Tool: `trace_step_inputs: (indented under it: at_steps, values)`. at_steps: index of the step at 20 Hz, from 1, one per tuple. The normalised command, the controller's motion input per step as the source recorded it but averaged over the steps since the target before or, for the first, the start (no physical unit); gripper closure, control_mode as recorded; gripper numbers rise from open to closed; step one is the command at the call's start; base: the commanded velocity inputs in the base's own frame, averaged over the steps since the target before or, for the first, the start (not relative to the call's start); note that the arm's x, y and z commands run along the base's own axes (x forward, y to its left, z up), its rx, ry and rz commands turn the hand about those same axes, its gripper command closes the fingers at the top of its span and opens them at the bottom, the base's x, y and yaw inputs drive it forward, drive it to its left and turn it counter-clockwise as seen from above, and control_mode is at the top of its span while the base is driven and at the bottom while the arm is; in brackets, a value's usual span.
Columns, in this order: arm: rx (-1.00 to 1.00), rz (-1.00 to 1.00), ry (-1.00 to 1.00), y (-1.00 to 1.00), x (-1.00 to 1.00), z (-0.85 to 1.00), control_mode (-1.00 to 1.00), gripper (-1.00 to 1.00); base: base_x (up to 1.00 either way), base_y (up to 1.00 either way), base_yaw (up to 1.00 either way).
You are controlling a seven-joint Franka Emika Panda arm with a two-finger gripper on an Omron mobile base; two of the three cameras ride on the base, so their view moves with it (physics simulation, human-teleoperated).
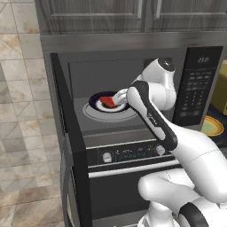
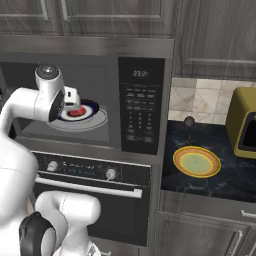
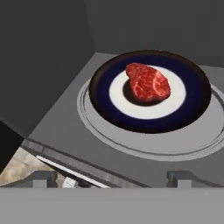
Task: Pick the steak from the microwave and place it on plate located on the counter.
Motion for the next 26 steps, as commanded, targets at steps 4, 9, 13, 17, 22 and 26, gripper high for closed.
trace_step_inputs:
  at_steps: [4,9,13,17,22,26]
  values:
    - [0.04,0.02,-0.18,0.29,0.42,0.00,-1.00,-1.00,0.00,0.00,0.00]
    - [0.01,0.00,-0.04,-0.08,0.62,0.00,-1.00,-1.00,0.00,0.00,0.00]
    - [0.00,0.00,0.02,-0.06,0.74,0.03,-1.00,-1.00,0.00,0.00,0.00]
    - [0.00,0.00,0.06,0.00,0.77,0.00,-1.00,-1.00,0.00,0.00,0.00]
    - [0.00,0.00,0.01,0.00,0.57,-0.25,-1.00,-1.00,0.00,0.00,0.00]
    - [-0.02,0.00,0.00,0.00,0.33,-0.61,-1.00,-1.00,0.00,0.00,0.00]
